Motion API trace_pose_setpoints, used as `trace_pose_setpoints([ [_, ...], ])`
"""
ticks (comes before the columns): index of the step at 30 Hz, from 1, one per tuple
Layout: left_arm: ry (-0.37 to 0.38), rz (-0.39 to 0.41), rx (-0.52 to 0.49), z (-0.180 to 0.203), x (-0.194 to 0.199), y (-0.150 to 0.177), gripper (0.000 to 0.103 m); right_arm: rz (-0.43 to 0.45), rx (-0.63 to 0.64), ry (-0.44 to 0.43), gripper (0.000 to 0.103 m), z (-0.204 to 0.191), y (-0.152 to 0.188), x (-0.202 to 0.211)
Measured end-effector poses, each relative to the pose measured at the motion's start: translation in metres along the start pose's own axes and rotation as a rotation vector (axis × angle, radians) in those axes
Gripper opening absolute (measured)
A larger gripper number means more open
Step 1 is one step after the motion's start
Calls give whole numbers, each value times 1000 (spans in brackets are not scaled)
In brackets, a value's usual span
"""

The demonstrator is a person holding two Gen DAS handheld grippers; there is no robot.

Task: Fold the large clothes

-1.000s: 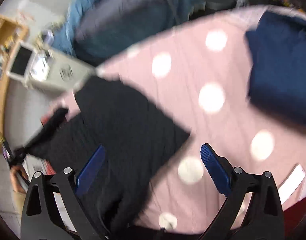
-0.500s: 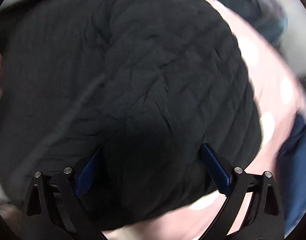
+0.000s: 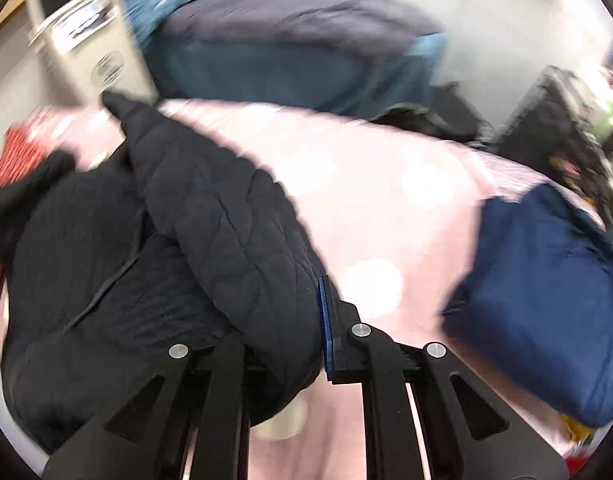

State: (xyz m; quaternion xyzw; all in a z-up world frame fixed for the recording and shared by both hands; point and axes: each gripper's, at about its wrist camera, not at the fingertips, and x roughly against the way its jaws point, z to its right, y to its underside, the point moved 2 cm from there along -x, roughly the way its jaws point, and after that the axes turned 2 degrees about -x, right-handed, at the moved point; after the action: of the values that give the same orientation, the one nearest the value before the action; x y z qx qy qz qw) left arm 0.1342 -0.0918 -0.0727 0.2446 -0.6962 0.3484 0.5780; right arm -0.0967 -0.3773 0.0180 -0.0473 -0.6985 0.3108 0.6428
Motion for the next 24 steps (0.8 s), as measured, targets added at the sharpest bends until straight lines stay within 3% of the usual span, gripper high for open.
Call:
trace_pose_setpoints([
  [3,52,24,-89,42,10,0,93,59,-131,56,10,46,-14,15],
  [7,85,19,-220,94,6,10,93,28,-346,81,14,119,-15,12],
  [9,86,-3,-273,113,-3,17,93,-76,-430,66,53,144,4,-5],
  [10,86,-16,-290,119,-8,21,93,-126,-456,68,81,158,15,-15],
  [11,89,-40,-308,126,-15,26,93,-167,-494,76,83,169,25,-22],
  [14,80,-72,-333,133,-25,33,93,-178,-546,42,83,175,49,-20],
  [18,54,-107,-331,128,-38,38,93,-154,-395,161,83,165,55,-14],
  [21,49,-121,-297,115,-44,36,93,-30,-94,304,83,120,37,1],
  [23,50,-121,-272,106,-44,34,93,45,107,326,92,85,26,4],
  [24,51,-120,-266,103,-44,32,93,68,176,310,92,69,23,5],
])
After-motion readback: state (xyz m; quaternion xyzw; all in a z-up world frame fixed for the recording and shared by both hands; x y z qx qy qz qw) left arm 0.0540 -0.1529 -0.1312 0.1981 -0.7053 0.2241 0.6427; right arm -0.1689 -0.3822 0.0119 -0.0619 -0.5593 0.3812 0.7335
